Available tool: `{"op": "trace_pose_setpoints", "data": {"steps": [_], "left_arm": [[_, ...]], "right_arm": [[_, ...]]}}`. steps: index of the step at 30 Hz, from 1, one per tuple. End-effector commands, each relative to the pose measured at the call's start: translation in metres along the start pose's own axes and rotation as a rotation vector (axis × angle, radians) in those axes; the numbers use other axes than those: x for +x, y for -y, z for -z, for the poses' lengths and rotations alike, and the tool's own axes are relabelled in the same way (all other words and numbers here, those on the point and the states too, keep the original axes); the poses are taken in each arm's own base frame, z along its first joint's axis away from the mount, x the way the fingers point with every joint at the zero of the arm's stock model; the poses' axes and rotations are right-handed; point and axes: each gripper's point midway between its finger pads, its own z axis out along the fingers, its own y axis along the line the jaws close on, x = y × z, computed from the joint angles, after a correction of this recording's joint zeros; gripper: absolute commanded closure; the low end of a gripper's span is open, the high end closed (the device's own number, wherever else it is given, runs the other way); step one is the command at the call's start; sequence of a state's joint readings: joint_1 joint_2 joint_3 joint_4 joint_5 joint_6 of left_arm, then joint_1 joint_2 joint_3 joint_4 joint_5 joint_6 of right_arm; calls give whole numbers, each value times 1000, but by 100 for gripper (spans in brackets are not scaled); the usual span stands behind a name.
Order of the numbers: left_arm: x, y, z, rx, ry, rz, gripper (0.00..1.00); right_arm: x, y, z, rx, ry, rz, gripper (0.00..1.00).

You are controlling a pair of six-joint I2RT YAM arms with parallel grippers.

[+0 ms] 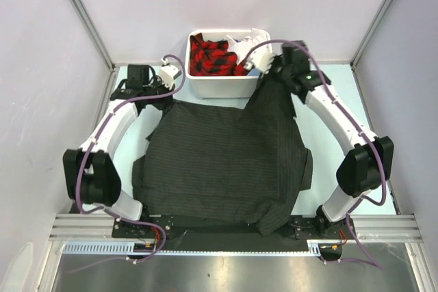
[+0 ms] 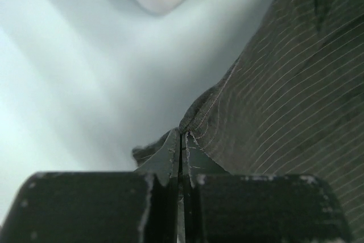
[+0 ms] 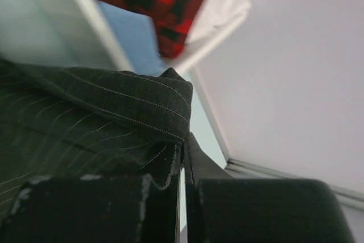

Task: Fold and stack the long sleeve shirts
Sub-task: Flatten the shirt out

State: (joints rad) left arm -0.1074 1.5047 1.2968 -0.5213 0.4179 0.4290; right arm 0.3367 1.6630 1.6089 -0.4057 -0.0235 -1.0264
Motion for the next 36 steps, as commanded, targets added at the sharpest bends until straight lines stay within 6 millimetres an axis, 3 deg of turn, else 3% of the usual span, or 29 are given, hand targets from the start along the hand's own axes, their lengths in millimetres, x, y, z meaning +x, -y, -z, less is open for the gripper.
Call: {"op": "trace_pose_setpoints", "data": {"steps": [1,5,6,10,12,13,14,15,17,18,20,21,24,25,29,35,36], "left_arm": [[15,-24,-15,-70,-34,-49,100],[28,-22,-27,-41,-60,-14,100],[31,-21,-31,-34,-68,3,100],[36,-21,-38,-25,-85,32,100],[41,-27,-42,-46,-112,50,100],[45,-29,-44,-50,-127,64,100],[41,-34,-42,-57,-122,74,100],[42,-35,-42,-55,-126,98,100],[40,-39,-41,-50,-108,125,100],[40,-38,-42,-41,-100,136,100],[43,-40,-45,-41,-111,141,100],[43,-39,-47,-35,-113,142,100],[43,-40,-52,-19,-119,148,100],[43,-40,-54,-13,-121,150,100],[39,-42,-57,-2,-127,148,100],[49,-39,-60,10,-155,160,100],[50,-39,-60,9,-158,161,100]], "right_arm": [[-16,-46,11,-93,-99,64,100],[-2,-95,-3,-190,-192,68,100],[6,-110,-17,-228,-221,57,100],[32,-110,-54,-210,-264,-19,100],[48,-104,-55,-245,-297,-34,97],[56,-111,-52,-305,-333,-70,92],[40,-83,-40,-304,-298,-117,64],[53,-103,-11,-490,-314,-216,49],[54,-87,27,-531,-276,-338,14],[73,-90,45,-587,-270,-434,11],[88,-93,69,-592,-270,-504,8],[107,-116,75,-650,-312,-556,10],[141,-144,78,-714,-400,-693,20],[151,-145,76,-709,-417,-741,22],[160,-150,46,-680,-417,-887,23],[181,-187,21,-718,-495,-986,22],[183,-185,13,-695,-487,-984,22]]}}
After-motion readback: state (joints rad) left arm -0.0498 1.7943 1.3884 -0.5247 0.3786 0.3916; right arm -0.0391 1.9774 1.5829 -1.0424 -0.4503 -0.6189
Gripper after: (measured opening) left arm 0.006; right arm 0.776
